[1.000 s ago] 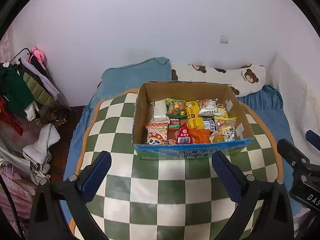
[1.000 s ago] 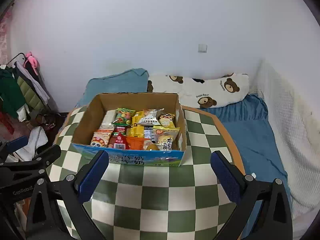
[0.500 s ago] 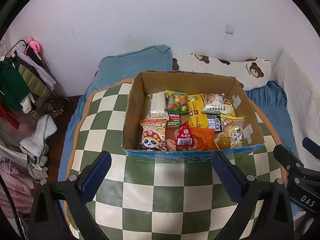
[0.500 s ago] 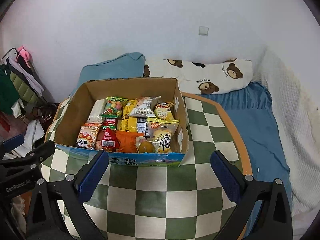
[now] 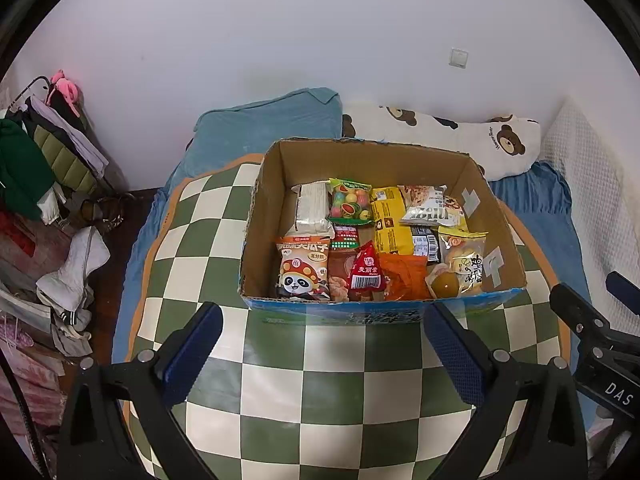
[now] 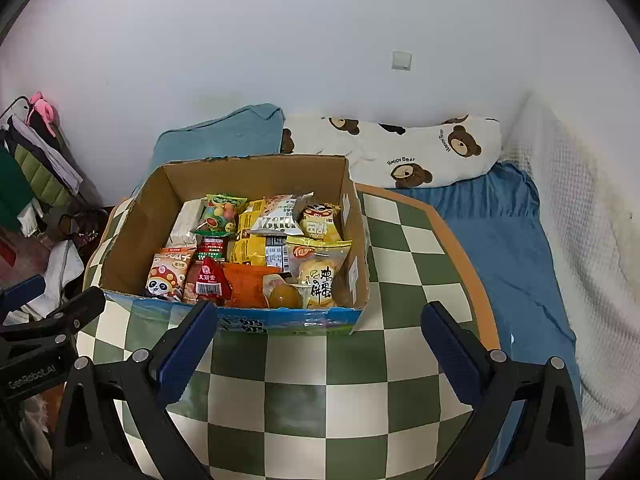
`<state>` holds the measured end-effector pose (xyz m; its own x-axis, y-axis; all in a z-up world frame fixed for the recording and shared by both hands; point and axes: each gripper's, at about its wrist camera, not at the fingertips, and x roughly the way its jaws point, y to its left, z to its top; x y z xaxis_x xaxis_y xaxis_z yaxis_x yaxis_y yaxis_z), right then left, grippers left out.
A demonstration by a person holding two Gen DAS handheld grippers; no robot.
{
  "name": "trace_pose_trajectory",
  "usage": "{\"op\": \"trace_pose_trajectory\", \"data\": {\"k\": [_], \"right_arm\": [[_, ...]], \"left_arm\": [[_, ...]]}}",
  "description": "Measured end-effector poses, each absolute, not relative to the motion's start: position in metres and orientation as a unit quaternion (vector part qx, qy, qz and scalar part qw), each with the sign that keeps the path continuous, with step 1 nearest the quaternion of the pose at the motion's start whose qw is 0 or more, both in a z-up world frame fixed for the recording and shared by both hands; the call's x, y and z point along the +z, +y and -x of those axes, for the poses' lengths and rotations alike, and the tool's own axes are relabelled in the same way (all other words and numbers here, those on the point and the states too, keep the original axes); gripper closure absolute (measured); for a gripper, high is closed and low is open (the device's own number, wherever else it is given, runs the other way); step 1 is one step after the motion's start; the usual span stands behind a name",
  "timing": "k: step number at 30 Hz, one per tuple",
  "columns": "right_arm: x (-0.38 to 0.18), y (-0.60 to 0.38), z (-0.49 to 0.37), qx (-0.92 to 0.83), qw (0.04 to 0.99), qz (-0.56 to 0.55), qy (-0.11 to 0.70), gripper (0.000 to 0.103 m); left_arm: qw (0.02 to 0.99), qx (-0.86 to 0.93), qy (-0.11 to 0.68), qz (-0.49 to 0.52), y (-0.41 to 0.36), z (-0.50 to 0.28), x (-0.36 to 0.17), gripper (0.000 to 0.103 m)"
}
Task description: Organize snacks
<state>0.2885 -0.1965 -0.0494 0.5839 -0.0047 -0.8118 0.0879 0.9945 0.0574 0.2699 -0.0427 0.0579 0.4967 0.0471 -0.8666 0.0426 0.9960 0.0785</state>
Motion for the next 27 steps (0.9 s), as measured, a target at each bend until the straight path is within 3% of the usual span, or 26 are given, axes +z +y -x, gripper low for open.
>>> {"op": "trace_pose_trajectory", "data": {"k": [27], "right_arm": [[-0.0385,-0.1919,-0.2815,-0.024,0.892,-0.040,0.449,0.000]], "left_arm": [[0.866,0.000,0.498,-0.044,-0.0435,-0.2679,0.0644,0.000]]}}
